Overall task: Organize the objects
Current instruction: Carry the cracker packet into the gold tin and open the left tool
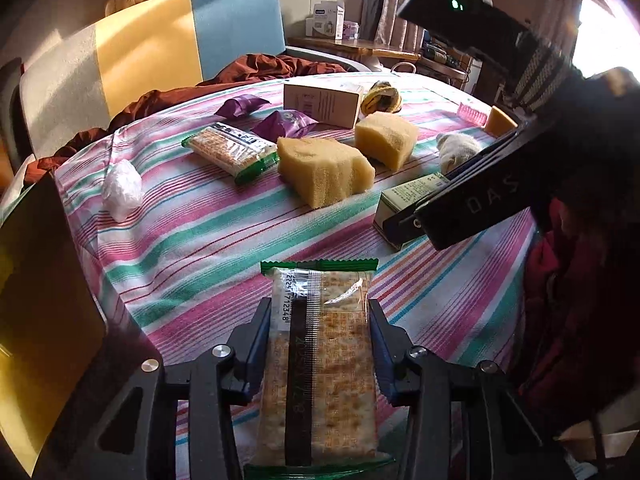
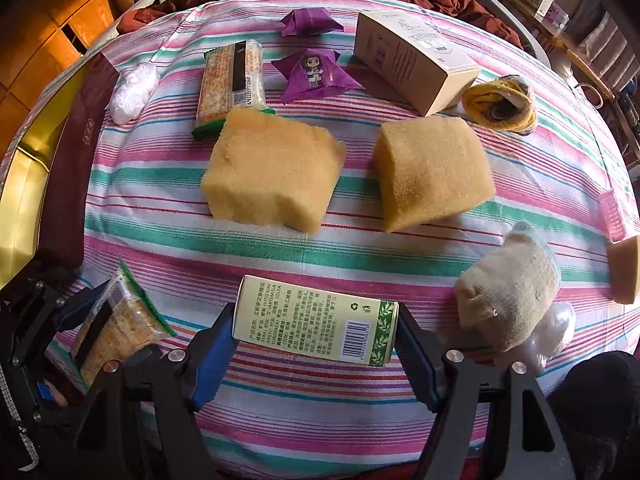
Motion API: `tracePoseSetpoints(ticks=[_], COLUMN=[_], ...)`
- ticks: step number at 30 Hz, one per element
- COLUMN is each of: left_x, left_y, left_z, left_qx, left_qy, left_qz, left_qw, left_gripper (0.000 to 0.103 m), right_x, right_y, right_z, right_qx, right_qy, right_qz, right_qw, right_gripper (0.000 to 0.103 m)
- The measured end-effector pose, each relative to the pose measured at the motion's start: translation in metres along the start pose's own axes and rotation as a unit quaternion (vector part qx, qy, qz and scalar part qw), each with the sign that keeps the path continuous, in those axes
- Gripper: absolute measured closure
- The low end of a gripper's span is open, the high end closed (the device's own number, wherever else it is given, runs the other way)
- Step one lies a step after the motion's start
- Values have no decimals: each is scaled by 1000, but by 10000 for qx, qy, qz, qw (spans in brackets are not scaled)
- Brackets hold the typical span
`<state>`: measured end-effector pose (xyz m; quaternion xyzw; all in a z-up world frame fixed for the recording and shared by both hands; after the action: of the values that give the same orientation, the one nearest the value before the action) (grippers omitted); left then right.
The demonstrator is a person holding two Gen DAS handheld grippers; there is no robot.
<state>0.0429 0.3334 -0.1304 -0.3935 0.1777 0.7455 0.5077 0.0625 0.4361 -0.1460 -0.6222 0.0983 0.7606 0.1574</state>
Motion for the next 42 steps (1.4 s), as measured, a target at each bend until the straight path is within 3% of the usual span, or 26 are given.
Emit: tracePoseSetpoints(ticks=[3, 6, 8, 11, 14, 16, 19, 22, 26, 33, 42], left_x=[-33, -75, -102, -135, -148, -146, -142, -139, -133, -144, -166], left_y=[8, 39, 74, 139, 198, 226, 251, 264, 266, 263, 256], left_z=[10, 21, 22, 8, -22, -44, -69, -91, -109, -115, -119], left_qx=[-196, -753, -1294, -2120, -2727, -3038, -3183, -3420, -3524, -3551, -3454], left_qy=[-338, -758, -991, -1195, -1021, -828, -599, -454, -330, -465, -650], left_qz=[-10, 117, 380, 971, 1630, 1859, 2228, 2334, 2398, 2530, 2741], left_qw=[9992, 9942, 9859, 9651, 9427, 9308, 9195, 9091, 9040, 8987, 8952], left_gripper=[58, 58, 58, 57, 57, 58, 60, 62, 63, 63, 51], right_x=[-1, -1, 0, -1, -1, 0, 0, -2, -1, 1, 3], right_y=[3, 6, 7, 2, 3, 6, 9, 3, 4, 0, 1], right_z=[0, -1, -1, -2, -2, -2, -3, -8, -7, -7, -8], right_qx=[-41, -85, -86, -104, -116, -121, -123, -126, -123, -147, -185], right_qy=[-12, -18, -18, -22, -25, -23, -21, -22, -23, -7, -13], right_qz=[28, 32, 32, 32, 21, 12, 9, 8, 8, -24, -73], right_qw=[10000, 10000, 10000, 9999, 9999, 9999, 9999, 9999, 9999, 9999, 9998], right_gripper=[28, 28, 28, 28, 28, 28, 28, 28, 28, 28, 28])
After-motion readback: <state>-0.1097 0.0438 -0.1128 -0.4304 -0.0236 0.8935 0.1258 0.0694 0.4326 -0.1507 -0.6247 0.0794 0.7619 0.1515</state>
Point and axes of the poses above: each gripper's, at about its wrist camera, not at the fingertips, and x roughly the way its jaws point, y to its left, z to its top, the point moved 9 cm from there along x, roughly the way its jaws point, and after that the axes turned 4 degrees about -z, right-handed, at the moved point
